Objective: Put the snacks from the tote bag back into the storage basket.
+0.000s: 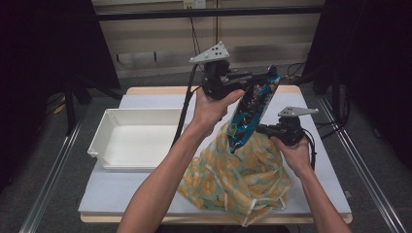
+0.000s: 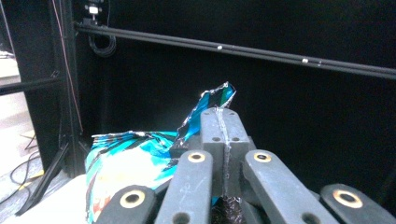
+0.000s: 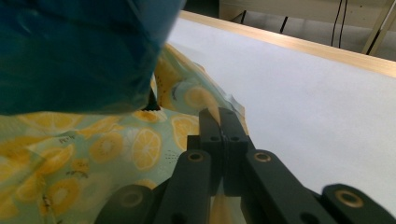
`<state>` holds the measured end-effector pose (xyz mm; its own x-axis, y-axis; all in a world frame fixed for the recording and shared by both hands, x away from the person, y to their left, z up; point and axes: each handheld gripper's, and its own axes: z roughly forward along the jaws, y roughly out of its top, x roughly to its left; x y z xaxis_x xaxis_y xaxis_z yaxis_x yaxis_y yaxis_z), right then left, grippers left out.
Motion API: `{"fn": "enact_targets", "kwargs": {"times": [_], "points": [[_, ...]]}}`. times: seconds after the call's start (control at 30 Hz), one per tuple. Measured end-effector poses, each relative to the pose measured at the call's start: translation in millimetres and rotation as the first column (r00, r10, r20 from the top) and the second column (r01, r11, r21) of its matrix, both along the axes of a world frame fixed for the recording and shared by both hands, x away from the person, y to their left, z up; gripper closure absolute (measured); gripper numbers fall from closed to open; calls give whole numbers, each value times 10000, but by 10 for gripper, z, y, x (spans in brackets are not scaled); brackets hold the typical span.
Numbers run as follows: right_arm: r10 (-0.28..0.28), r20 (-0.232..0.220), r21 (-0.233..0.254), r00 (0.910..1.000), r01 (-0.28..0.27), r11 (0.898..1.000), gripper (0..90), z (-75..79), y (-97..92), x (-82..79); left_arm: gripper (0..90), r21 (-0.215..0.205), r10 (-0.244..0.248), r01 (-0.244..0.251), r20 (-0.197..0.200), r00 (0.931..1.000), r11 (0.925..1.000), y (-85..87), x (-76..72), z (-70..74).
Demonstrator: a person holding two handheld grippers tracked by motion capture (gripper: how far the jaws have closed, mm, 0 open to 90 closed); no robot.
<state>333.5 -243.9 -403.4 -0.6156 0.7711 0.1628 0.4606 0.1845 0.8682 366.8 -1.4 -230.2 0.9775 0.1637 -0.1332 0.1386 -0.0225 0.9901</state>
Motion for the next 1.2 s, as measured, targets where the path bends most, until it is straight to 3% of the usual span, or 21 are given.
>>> {"fn": "enact_targets", "kwargs": {"times": [0.1, 0.27, 0.4, 0.6, 0.63, 0.7, 0.83, 1.03, 1.2], "points": [[-20, 19, 77, 10000, 20, 10000, 900, 4, -38, 12, 900, 102, 6, -8, 183, 9998, 9999, 2, -16, 87], [-418, 44, -12, 9991, 418, 9991, 900, -16, -125, 2, 900, 56, 170, -172, 357, 9992, 9998, 172, -63, 196], [-627, -33, -6, 9980, 627, 9980, 900, -75, -221, -24, 900, -187, 483, -476, 407, 9980, 9987, 391, -82, 253], [-944, -10, -8, 9955, 944, 9955, 890, -127, -321, -76, 900, -76, 981, -978, 471, 9941, 9952, 685, -63, 298], [-1004, 68, -63, 9949, 1004, 9949, 856, -131, -329, -82, 900, -179, 1050, -1044, 374, 9938, 9944, 732, -53, 289], [-886, -32, -63, 9961, 886, 9961, 775, -141, -338, -104, 900, 42, 1223, -1226, 421, 9916, 9925, 798, -27, 264], [-809, 55, 173, 9967, 808, 9966, 693, -128, -355, -199, 900, 35, 1597, -1599, 255, 9868, 9871, 952, 13, 194], [-865, 464, 124, 9952, 860, 9962, 566, -52, -378, -452, 900, 80, 1988, -1991, 272, 9797, 9800, 1143, 38, 152], [-823, 547, 266, 9951, 809, 9964, 496, -11, -438, -651, 900, 154, 2319, -2324, 287, 9723, 9725, 1330, 59, 124]]}}
